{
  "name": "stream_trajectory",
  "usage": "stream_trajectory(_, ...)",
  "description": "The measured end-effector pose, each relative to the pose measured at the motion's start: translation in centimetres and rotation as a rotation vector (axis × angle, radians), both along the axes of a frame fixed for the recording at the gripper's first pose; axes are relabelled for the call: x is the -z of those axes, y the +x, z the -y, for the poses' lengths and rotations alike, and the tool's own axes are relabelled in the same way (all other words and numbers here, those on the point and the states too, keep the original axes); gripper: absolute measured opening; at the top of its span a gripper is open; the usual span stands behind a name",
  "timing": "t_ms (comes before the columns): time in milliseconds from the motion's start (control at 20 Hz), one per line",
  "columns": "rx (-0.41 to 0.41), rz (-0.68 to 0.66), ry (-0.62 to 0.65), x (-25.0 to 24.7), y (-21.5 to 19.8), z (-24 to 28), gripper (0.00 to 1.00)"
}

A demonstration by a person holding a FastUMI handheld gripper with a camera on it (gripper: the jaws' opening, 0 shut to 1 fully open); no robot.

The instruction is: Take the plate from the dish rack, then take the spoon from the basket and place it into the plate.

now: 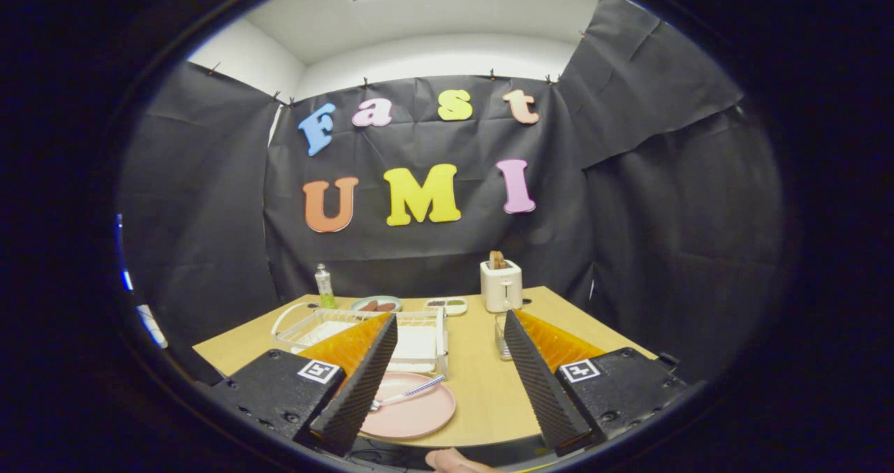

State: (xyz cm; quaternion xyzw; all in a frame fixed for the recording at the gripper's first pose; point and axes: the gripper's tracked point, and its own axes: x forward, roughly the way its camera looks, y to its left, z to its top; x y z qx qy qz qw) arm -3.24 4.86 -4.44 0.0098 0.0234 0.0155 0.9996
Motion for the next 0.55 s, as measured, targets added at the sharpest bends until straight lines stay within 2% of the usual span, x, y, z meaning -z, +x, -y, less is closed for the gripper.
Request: stream_trajectory(550,-0.009,-0.001,-0.018,0.43,0.01,0.05,0.99)
